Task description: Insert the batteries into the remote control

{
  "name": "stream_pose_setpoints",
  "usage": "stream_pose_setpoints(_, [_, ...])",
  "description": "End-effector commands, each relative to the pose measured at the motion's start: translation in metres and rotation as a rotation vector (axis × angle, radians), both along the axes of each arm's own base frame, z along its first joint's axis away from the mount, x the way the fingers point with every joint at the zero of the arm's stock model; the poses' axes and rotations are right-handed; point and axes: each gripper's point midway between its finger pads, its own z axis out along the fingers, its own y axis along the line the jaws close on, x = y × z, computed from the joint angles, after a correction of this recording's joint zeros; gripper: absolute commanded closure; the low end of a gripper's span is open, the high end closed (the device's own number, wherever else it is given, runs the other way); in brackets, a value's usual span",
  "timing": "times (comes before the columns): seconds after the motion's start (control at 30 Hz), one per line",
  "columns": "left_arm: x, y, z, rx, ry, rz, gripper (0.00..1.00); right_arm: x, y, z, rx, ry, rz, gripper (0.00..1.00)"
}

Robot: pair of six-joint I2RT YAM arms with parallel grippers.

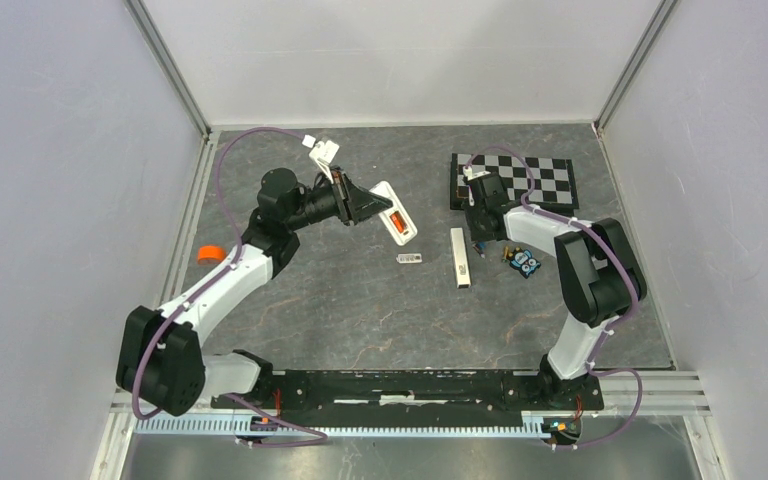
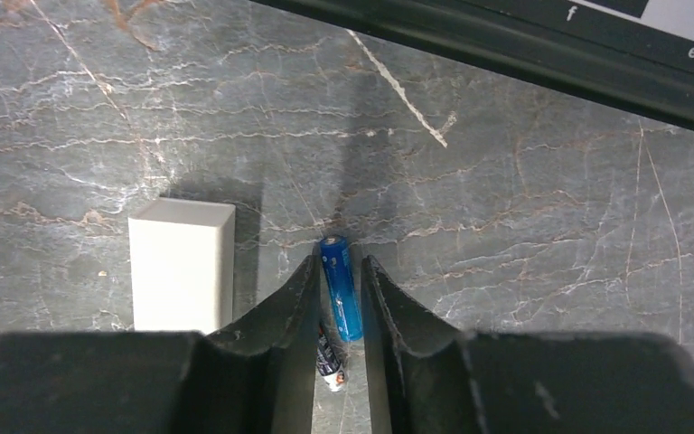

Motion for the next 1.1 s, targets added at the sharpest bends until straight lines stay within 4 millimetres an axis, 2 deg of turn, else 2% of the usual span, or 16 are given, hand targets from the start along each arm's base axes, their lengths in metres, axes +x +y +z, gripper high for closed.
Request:
stream_pose_setpoints(0.0, [0.000, 0.002, 0.010, -0.035, -0.045, -0.029, 0.98, -0.009, -0.012, -0.004, -0.044, 0.050, -0.054, 0.75])
stream_pose_setpoints(0.2, [0.000, 0.002, -0.004, -0.008, -0.026, -0.037, 0.98, -0.017, -0.006, -0.018, -0.009, 0.106, -0.040, 0.81])
stream_pose_setpoints(0.3, [-0.001, 0.002, -0.008, -0.004, -0.017, -0.046, 0.98, -0.018, -0.004, -0.023, 0.032, 0.140, -0.059, 0.91])
stream_pose_setpoints(0.37, [-0.001, 0.002, -0.010, 0.001, -0.016, -0.045, 0.98, -0.016, -0.007, -0.019, 0.036, 0.131, -0.076, 0.97])
stream_pose_setpoints(0.43, [-0.001, 0.003, -0.012, 0.004, -0.009, -0.033, 0.98, -0.008, -0.010, -0.007, 0.025, 0.090, -0.086, 1.00])
stream_pose_setpoints(0.53, [-0.001, 0.005, -0.011, 0.001, 0.001, -0.023, 0.98, 0.007, -0.009, 0.023, 0.040, -0.016, -0.083, 1.00])
stream_pose_setpoints(0.63, [0.000, 0.003, -0.015, -0.009, 0.054, -0.031, 0.98, 0.018, 0.001, 0.059, 0.110, -0.127, -0.053, 1.00])
stream_pose_setpoints(0.77, [0.004, -0.002, -0.017, -0.041, 0.151, -0.027, 0.98, 0.019, 0.022, 0.110, 0.254, -0.260, 0.018, 1.00])
stream_pose_setpoints(0.97, [0.012, -0.008, -0.016, -0.075, 0.279, -0.031, 0.98, -0.009, 0.071, 0.178, 0.538, -0.398, 0.260, 1.00])
stream_pose_setpoints(1.07, [0.015, -0.013, -0.014, -0.092, 0.331, -0.053, 0.98, -0.033, 0.099, 0.226, 0.715, -0.512, 0.421, 1.00])
